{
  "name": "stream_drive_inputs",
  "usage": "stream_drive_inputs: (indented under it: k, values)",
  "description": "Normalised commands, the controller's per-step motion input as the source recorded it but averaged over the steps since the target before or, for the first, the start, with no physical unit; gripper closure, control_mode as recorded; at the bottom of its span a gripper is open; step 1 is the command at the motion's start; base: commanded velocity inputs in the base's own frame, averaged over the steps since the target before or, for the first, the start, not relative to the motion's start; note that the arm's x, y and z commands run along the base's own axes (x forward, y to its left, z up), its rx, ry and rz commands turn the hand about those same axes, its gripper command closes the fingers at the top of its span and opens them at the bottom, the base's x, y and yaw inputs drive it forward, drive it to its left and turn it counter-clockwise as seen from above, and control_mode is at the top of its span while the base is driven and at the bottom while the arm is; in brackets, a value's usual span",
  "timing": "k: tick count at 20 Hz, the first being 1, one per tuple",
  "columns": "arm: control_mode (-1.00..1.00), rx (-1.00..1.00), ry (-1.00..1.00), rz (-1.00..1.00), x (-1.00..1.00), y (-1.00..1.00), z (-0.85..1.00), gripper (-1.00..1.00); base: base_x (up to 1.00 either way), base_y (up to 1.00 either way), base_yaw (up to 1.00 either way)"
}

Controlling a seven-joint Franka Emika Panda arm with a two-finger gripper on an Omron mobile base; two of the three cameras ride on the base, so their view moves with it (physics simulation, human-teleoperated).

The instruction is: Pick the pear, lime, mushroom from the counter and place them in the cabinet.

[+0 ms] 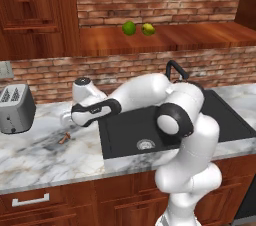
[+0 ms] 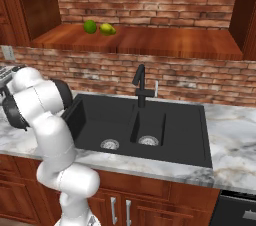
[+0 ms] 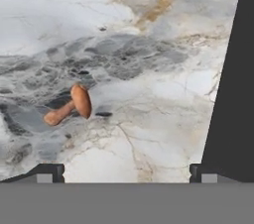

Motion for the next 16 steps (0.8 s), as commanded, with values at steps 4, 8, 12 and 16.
stream_drive_inputs:
  k: [4,8,12,16]
  values:
    - [-1.00,0.00,0.00,0.14,0.23,0.60,-0.22,-1.00,0.00,0.00,0.00]
    - [-1.00,0.00,0.00,0.09,0.09,0.43,-0.40,-1.00,0.00,0.00,0.00]
    - [-1.00,0.00,0.00,0.05,0.08,0.20,-0.59,-1.00,0.00,0.00,0.00]
    - [-1.00,0.00,0.00,0.05,0.22,0.13,-0.43,-1.00,0.00,0.00,0.00]
